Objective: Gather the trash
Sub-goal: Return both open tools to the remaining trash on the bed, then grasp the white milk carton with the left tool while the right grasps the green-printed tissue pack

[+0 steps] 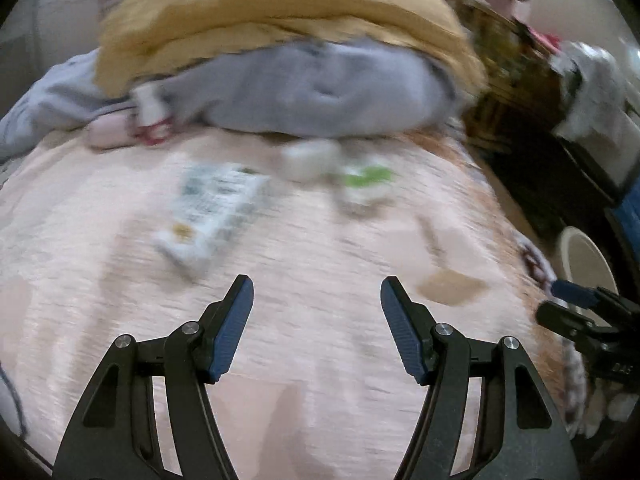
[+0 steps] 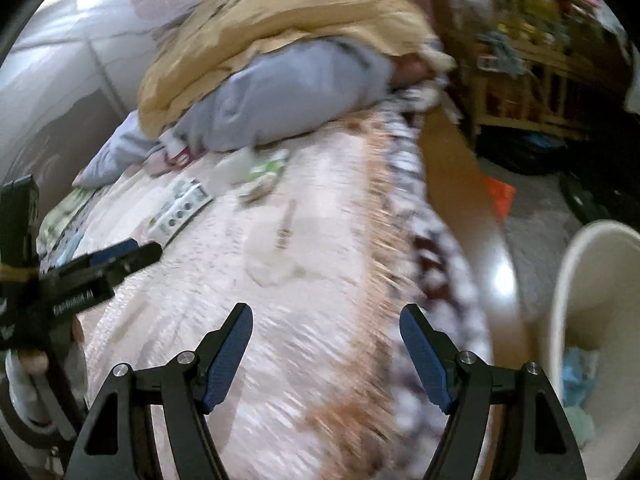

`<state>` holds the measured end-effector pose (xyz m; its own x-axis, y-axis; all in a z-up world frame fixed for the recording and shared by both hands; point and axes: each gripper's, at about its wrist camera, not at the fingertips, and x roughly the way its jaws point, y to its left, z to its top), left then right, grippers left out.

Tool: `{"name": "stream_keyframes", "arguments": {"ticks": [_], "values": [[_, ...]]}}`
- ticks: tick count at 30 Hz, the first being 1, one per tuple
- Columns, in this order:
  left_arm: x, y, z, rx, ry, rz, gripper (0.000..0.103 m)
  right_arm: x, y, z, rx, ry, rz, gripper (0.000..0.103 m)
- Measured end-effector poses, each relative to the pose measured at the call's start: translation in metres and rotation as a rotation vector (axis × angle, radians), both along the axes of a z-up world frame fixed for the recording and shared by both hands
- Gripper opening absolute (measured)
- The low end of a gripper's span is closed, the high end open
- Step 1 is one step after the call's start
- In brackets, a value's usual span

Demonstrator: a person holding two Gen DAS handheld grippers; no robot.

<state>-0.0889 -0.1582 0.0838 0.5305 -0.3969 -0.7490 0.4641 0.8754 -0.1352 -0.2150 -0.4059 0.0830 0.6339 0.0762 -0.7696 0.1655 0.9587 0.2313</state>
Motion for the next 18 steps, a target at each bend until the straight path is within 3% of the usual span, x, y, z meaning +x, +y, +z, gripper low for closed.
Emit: {"name": "stream_keyframes", "arguments": {"ticks": [7,18], "values": [[0.053,0.046,-0.013,0.037,0.025,0.059,0.065,0.079,0.032,-0.001,-0.007,-0.001,0.058,0.078],[0.106,0.009,-0.04,0.12,0.039,-0.012,0.065,0.221,0.059,-0.035,-0.113,0.117,0.069,0.082]]}}
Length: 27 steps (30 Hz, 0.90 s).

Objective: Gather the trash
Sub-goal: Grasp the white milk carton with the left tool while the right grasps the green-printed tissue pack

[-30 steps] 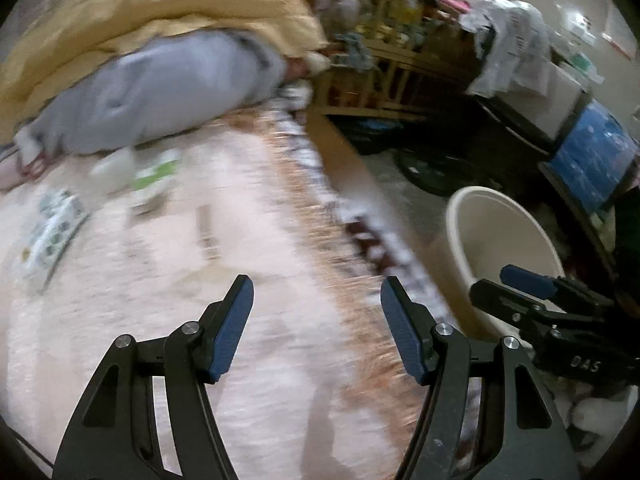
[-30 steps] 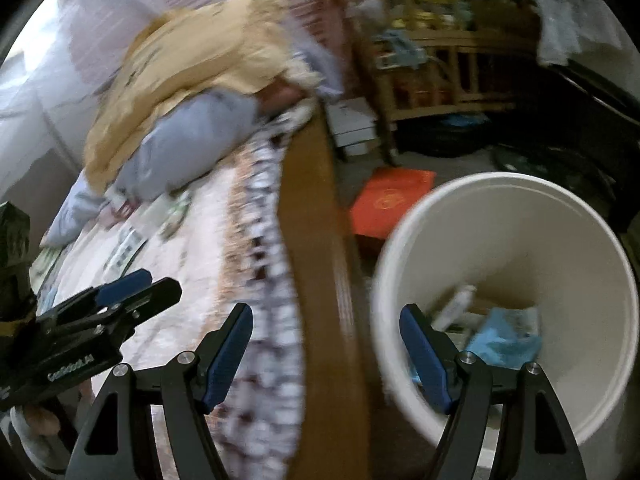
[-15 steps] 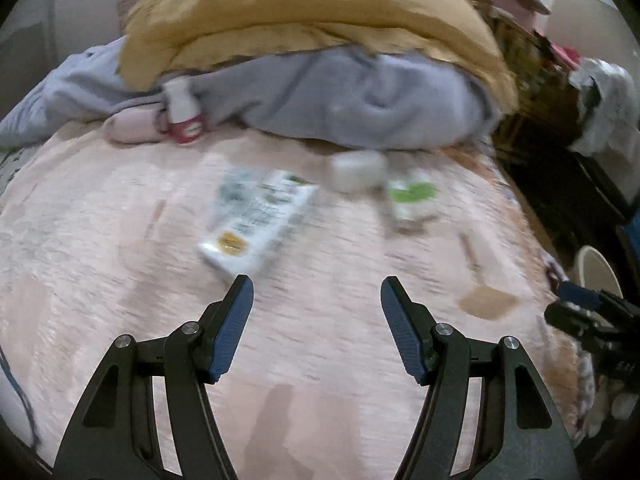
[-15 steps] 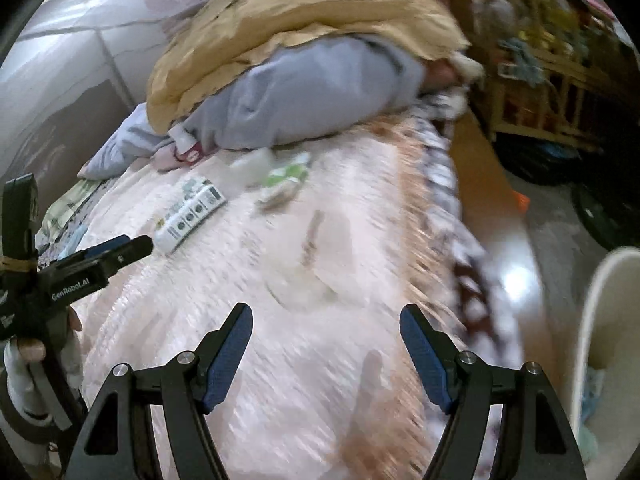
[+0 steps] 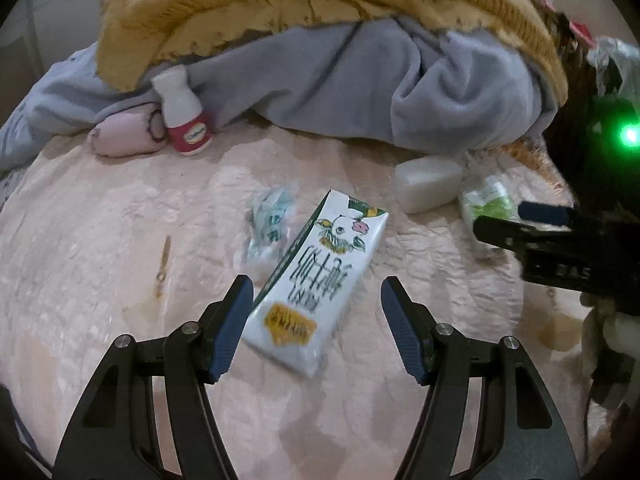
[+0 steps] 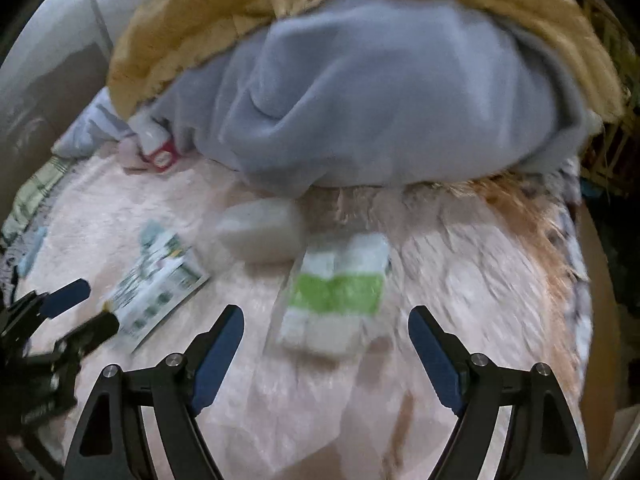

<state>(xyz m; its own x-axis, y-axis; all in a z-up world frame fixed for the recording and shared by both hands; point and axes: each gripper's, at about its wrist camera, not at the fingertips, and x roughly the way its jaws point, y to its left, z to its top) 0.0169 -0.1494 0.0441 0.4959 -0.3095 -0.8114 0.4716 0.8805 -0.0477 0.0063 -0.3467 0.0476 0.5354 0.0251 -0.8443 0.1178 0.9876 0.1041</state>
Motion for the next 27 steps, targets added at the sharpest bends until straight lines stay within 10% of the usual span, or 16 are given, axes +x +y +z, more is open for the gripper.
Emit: {"name": "stream_keyframes", "arguments": {"ticks": [4,6,9,27], "values": [[0.016,-0.012,-0.017,0.038,0.04,-0.009,0.065,0.022,0.004,-0.024,-0.029,0.053,0.033,0.079],[0.018,-0.009,-0.021,0.02,0.062,-0.001,0.065,0.018,0.006,-0.023,-0.065,0.019,0.046,0.047],[0.015,-0.001,-0.02,-0.031,0.088,0.023,0.061,0.003,0.002,-0.019,-0.064,-0.001,0.065,0.035],[-0.121,0.001,0.036,-0.143,0.045,-0.02,0.053,-0.167,0.004,0.027,0.093,-0.102,0.116,0.034]]}}
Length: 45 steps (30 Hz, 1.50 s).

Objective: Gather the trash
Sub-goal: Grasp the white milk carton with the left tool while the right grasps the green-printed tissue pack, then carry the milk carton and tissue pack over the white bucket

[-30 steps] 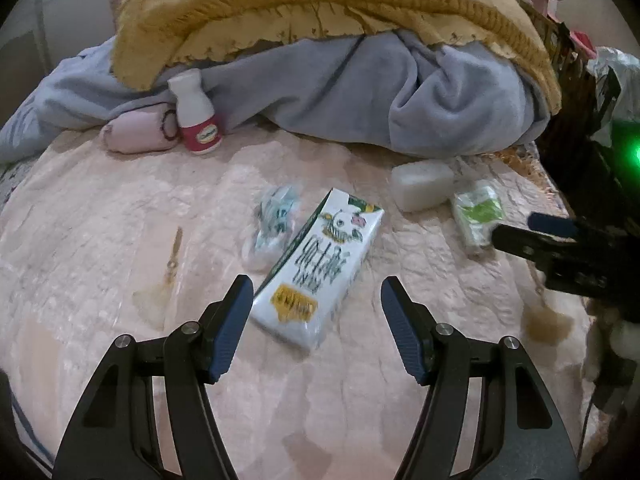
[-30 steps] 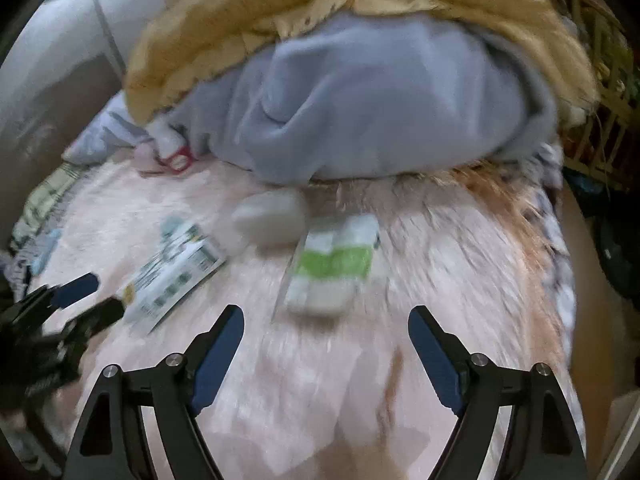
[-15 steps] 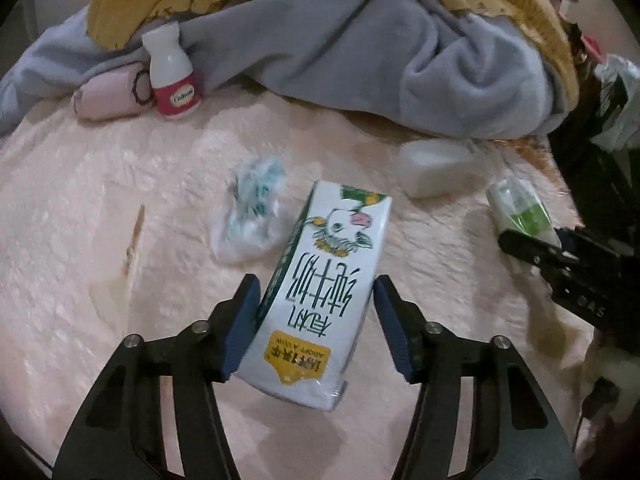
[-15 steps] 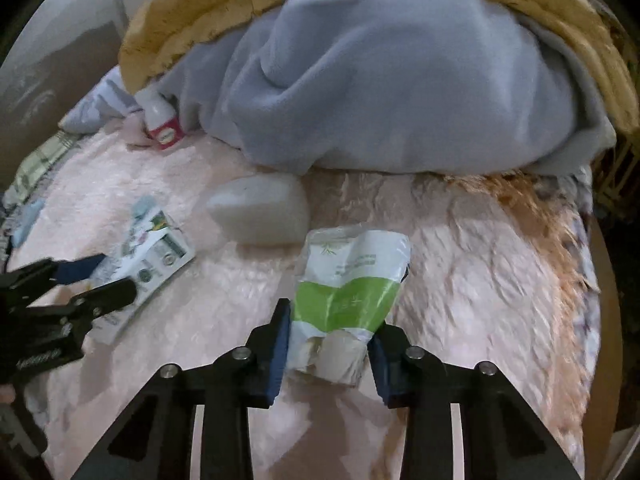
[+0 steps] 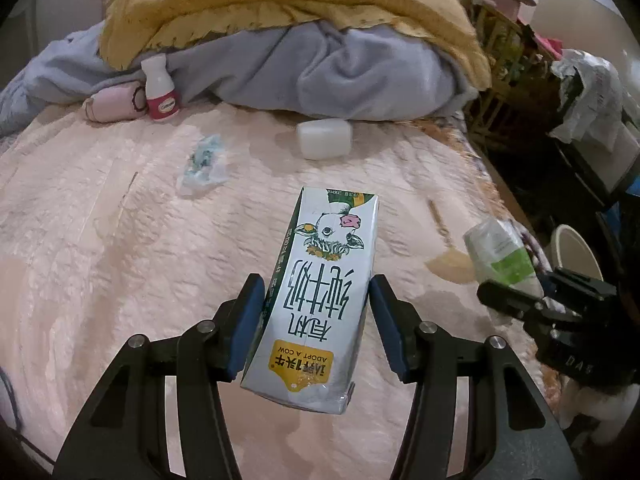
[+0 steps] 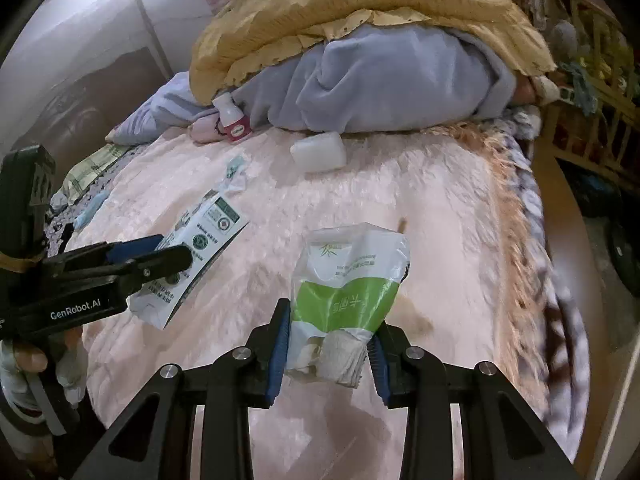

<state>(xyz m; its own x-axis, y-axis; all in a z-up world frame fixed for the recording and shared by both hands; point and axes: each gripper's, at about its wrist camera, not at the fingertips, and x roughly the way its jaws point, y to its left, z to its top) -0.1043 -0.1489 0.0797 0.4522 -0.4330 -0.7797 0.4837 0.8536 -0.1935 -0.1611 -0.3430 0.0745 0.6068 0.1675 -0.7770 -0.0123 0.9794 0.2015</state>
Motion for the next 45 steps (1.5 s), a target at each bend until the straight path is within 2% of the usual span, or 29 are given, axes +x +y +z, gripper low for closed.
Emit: {"name": "stream_keyframes", "arguments": {"ticks": [14,26,45], "values": [[-0.062,-0.038,0.028,-0.012,-0.089,-0.051,0.053,-0.073,-0.014,0.024,-0.025,-0.047,-0.057,0.034],[-0.092,-0.082,0.041,-0.029,-0.122,-0.121,0.053,-0.112,-0.046,0.043,-0.037,-0.086,-0.141,0.034],[-0.123,-0.152,0.046,-0.034,-0.145,-0.244,0.053,-0.152,-0.111,0.046,-0.022,-0.092,-0.282,0.034]]}}
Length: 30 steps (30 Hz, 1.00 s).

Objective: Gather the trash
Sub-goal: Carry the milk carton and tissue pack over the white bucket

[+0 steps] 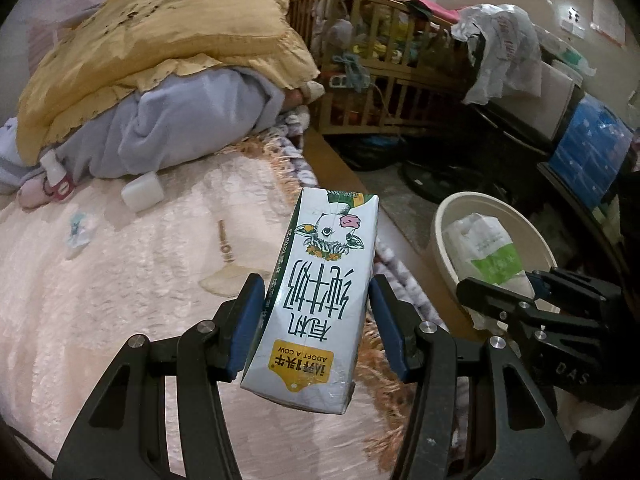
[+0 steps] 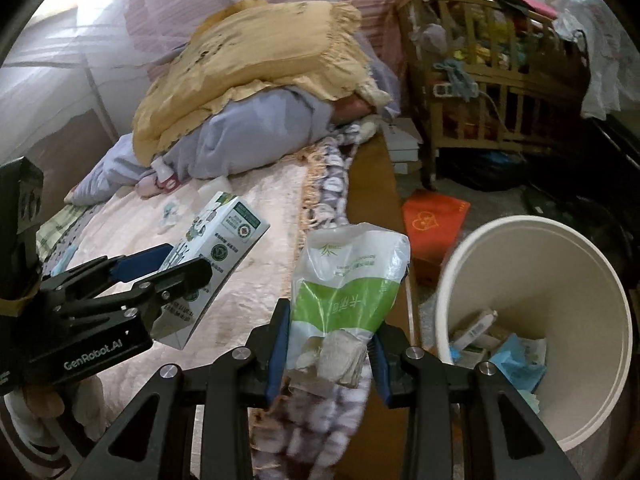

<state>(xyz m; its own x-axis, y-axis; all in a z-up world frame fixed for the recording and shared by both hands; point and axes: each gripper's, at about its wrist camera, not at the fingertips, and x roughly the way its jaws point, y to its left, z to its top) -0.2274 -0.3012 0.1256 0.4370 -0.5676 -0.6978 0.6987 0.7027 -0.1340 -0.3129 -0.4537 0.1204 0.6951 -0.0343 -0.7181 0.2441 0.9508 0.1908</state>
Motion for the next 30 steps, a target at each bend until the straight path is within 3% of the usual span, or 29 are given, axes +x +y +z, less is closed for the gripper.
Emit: {"name": "stream_keyframes", "arguments": {"ticks": [30], "values": [[-0.026,-0.08,-0.007,0.023,0.014,-0.14,0.053,-0.045,-0.078,-0.013,0.051,0.006,-0.193,0.034]]}}
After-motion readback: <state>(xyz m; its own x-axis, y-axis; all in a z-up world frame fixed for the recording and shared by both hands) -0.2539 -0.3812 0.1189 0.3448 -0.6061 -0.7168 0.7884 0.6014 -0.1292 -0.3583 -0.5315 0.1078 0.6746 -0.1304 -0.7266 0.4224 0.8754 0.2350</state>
